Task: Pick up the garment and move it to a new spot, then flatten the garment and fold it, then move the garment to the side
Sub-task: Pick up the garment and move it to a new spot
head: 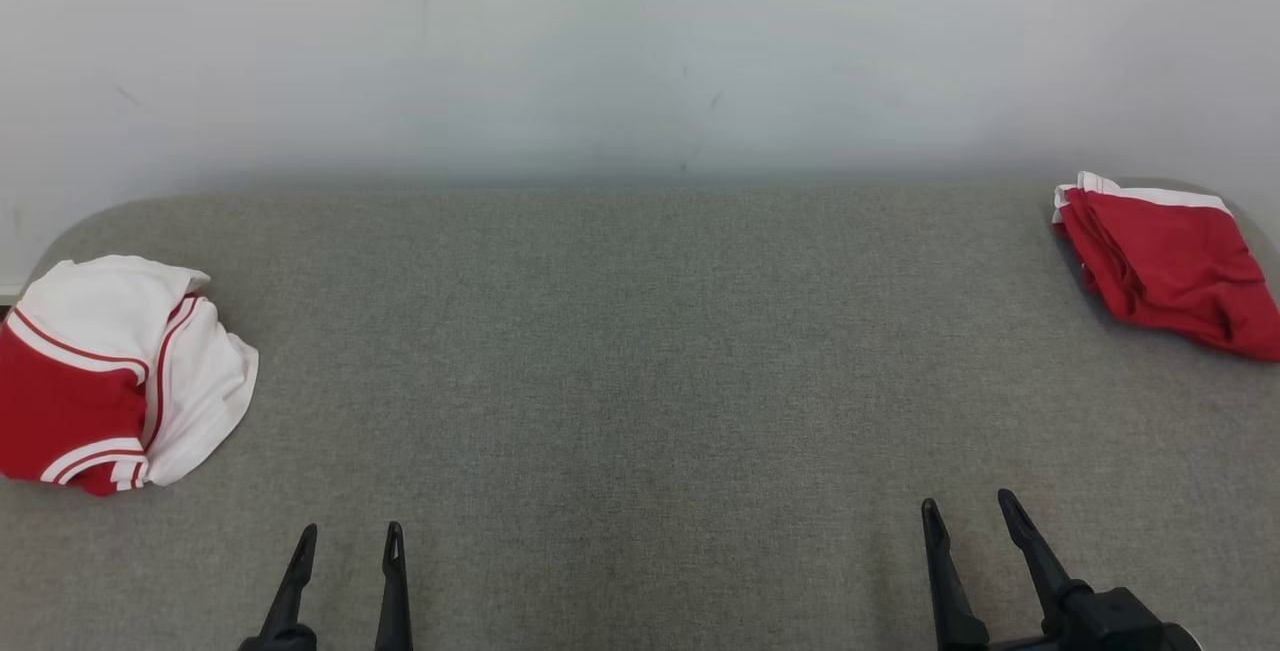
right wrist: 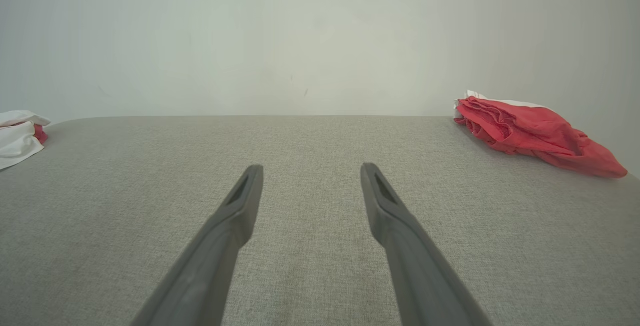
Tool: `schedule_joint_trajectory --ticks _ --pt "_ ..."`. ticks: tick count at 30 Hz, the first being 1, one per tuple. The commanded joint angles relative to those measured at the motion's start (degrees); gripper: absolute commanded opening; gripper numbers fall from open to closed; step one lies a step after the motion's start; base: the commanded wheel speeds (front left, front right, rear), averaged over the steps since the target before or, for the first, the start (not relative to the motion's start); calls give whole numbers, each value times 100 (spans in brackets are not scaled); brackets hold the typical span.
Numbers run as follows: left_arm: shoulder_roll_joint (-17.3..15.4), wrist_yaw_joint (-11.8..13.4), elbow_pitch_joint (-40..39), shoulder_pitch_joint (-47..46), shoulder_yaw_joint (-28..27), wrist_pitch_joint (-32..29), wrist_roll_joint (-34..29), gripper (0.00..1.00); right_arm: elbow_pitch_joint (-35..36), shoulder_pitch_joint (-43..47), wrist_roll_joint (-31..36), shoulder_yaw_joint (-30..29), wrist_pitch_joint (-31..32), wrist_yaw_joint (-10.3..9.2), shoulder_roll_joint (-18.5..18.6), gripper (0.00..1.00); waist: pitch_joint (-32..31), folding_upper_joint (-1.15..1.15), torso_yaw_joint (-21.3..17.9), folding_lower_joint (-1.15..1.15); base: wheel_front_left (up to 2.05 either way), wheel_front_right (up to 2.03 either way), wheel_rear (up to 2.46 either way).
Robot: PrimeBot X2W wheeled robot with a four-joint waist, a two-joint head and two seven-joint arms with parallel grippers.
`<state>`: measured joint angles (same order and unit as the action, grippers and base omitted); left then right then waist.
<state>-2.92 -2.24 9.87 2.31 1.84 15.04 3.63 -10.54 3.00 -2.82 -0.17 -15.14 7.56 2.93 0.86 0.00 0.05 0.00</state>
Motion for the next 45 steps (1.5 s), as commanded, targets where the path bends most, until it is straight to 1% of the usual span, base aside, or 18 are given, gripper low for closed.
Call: schedule_joint_trajectory --ticks 1,11,20,24,28,35,43,44,45 --pt "5 28 -11 38 1 14 60 100 1 58 29 -11 -5 -16 -8 100 5 0 11 0 0 0 0" --pt "6 62 -23 -3 14 14 87 100 -27 60 40 -12 -4 -16 -8 100 3 0 29 0 0 0 0" --pt "6 10 -9 -8 -48 14 78 100 -35 62 5 3 -5 -16 -8 100 3 0 42 0 0 0 0" --pt "6 32 -29 3 -27 14 89 100 -48 74 1 -7 -5 -16 -8 100 0 0 71 0 0 0 0" --pt "6 2 3 -15 -54 14 76 100 -51 91 -24 -7 -5 -16 -8 100 0 0 152 0 0 0 0" --pt "4 11 20 -9 -106 14 49 100 -53 172 -85 0 -5 -16 -8 100 -11 0 488 0 0 0 0" --pt "6 -8 83 50 -237 14 105 100 -89 252 -125 30 -5 -16 -8 100 -90 0 1080 0 0 0 0" --pt "6 -8 83 50 -237 14 105 100 -89 252 -125 30 -5 -16 -8 100 -90 0 1080 0 0 0 0" --pt "6 19 60 95 -235 14 109 100 -90 269 -130 34 -5 -16 -7 100 -111 0 1239 0 0 0 0"
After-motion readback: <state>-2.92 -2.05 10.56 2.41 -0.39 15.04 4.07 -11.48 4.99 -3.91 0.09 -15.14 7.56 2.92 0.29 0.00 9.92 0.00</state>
